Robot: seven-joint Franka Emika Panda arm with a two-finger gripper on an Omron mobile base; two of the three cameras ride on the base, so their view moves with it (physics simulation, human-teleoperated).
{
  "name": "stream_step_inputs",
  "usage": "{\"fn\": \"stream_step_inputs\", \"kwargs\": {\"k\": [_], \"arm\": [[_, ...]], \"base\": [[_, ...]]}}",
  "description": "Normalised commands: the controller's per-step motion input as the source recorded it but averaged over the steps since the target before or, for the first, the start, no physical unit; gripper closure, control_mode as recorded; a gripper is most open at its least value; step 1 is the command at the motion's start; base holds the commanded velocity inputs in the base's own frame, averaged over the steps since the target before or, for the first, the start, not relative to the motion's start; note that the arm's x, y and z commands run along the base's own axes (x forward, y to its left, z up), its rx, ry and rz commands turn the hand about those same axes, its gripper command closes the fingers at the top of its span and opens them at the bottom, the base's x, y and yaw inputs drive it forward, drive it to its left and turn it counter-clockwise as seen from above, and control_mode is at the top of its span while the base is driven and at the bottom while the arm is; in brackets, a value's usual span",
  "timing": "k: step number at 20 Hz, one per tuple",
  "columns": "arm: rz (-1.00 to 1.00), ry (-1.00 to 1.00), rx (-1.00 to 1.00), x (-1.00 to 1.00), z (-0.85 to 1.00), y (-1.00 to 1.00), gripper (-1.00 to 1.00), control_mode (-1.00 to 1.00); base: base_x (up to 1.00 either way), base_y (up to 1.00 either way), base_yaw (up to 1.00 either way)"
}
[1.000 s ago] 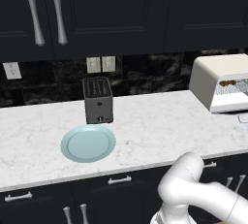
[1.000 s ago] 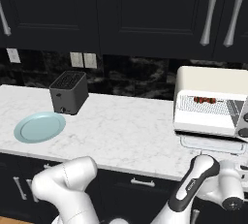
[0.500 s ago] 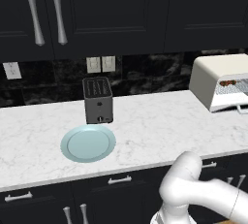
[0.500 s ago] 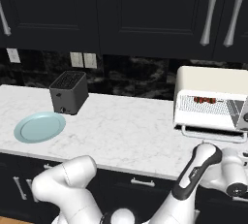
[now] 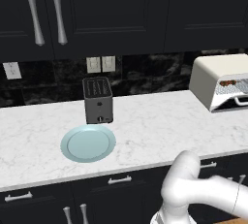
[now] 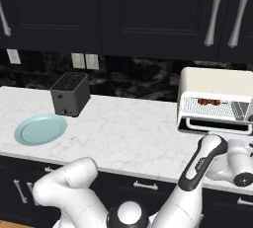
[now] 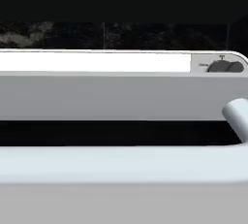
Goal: Pick up the kebab skewer and baguette bread, and place them inside the toaster oven. Close the toaster oven door and start by setting the timer.
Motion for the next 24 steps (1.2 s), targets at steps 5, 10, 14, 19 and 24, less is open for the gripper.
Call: {"fn": "stream_step_inputs", "kwargs": {"k": [5, 10, 14, 19, 24], "arm": [[0.00, 0.00, 0.00, 0.43, 0.11, 0.00, -1.00, -1.00], [0.00, 0.00, 0.00, 0.38, -0.02, 0.05, -1.00, -1.00], [0.00, 0.00, 0.00, 0.36, 0.00, 0.00, -1.00, -1.00], [0.00, 0.00, 0.00, 0.40, 0.00, 0.00, -1.00, -1.00], [0.00, 0.00, 0.00, 0.43, 0.00, 0.00, -1.00, -1.00]], "base": [[0.00, 0.00, 0.00], [0.00, 0.00, 0.00], [0.00, 0.00, 0.00], [0.00, 0.00, 0.00], [0.00, 0.00, 0.00]]}}
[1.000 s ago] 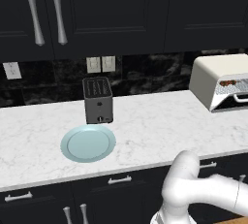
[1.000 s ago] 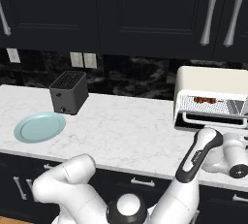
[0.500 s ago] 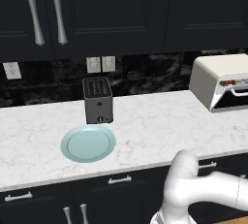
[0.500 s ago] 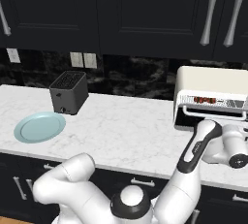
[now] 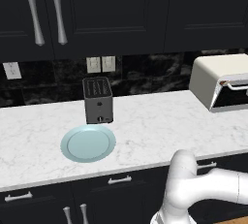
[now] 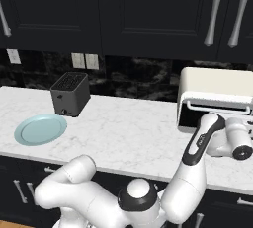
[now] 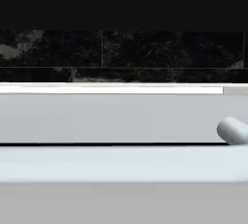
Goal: Pick up the kebab skewer and baguette bread, and place them inside the toaster oven. Close the toaster oven door and start by setting the timer.
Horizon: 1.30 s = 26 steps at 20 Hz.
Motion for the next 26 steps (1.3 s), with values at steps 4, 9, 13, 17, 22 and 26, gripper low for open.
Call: {"fn": "stream_step_inputs", "kwargs": {"k": [4, 9, 13, 17, 22, 26], "arm": [[0.00, 0.00, 0.00, 0.28, -0.02, 0.00, -1.00, -1.00], [0.00, 0.00, 0.00, 0.23, 0.00, 0.00, -1.00, -1.00], [0.00, 0.00, 0.00, 0.23, 0.00, 0.00, -1.00, -1.00], [0.00, 0.00, 0.00, 0.27, 0.00, 0.00, -1.00, -1.00], [0.00, 0.00, 0.00, 0.26, 0.00, 0.00, -1.00, -1.00], [0.00, 0.00, 0.00, 0.29, 0.00, 0.00, -1.00, -1.00]], "base": [[0.00, 0.00, 0.00], [0.00, 0.00, 0.00], [0.00, 0.00, 0.00], [0.00, 0.00, 0.00], [0.00, 0.00, 0.00], [0.00, 0.00, 0.00]]}}
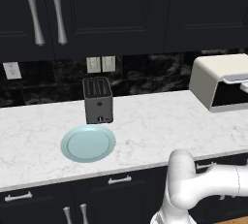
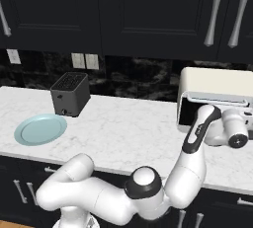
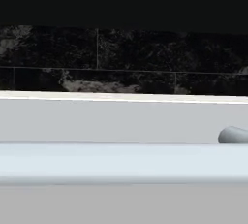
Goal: Pick up the kebab skewer and baguette bread, and place them inside the toaster oven. Close the toaster oven door and start by setting the timer.
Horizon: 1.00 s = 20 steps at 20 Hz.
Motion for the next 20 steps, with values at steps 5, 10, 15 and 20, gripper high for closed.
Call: {"fn": "stream_step_inputs", "kwargs": {"k": [5, 10, 15, 20], "arm": [[0.00, 0.00, 0.00, -0.11, -0.12, 0.00, -1.00, -1.00], [0.00, 0.00, 0.00, -0.14, -0.10, -0.13, -1.00, -1.00], [0.00, 0.00, 0.00, -0.16, -0.09, -0.43, -1.00, -1.00], [0.00, 0.00, 0.01, -0.13, -0.02, -0.57, -1.00, -1.00]], "base": [[0.00, 0.00, 0.00], [0.00, 0.00, 0.00], [0.00, 0.00, 0.00], [0.00, 0.00, 0.00]]}}
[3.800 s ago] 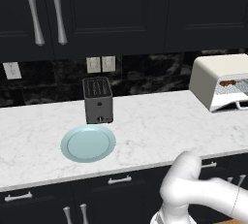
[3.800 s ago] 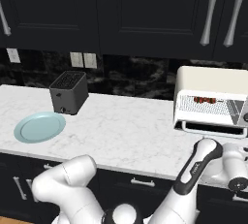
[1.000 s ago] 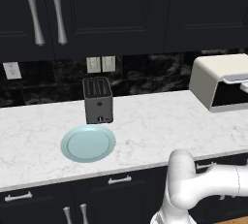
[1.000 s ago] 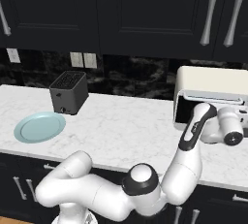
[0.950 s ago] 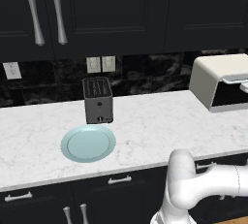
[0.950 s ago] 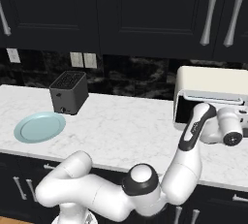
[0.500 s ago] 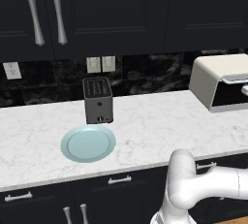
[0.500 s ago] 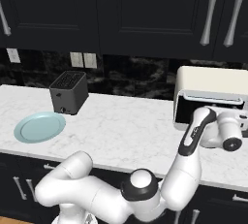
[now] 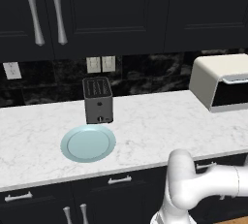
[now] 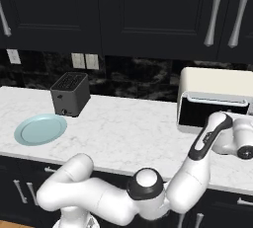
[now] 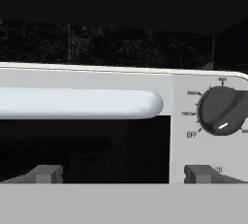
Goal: Pick up the kebab skewer and baguette bread, and place them inside the toaster oven. Close the toaster oven door and start by setting the timer.
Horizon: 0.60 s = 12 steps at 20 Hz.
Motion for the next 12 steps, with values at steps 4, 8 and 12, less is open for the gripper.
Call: {"fn": "stream_step_inputs", "kwargs": {"k": [4, 8, 12], "arm": [[0.00, 0.00, 0.01, -0.04, 0.00, -0.30, -1.00, -1.00], [0.00, 0.00, 0.00, -0.06, -0.01, 0.03, -1.00, -1.00], [0.00, 0.00, -0.01, -0.17, -0.04, 0.55, -1.00, -1.00]], "base": [[0.00, 0.00, 0.00], [0.00, 0.00, 0.00], [0.00, 0.00, 0.00]]}}
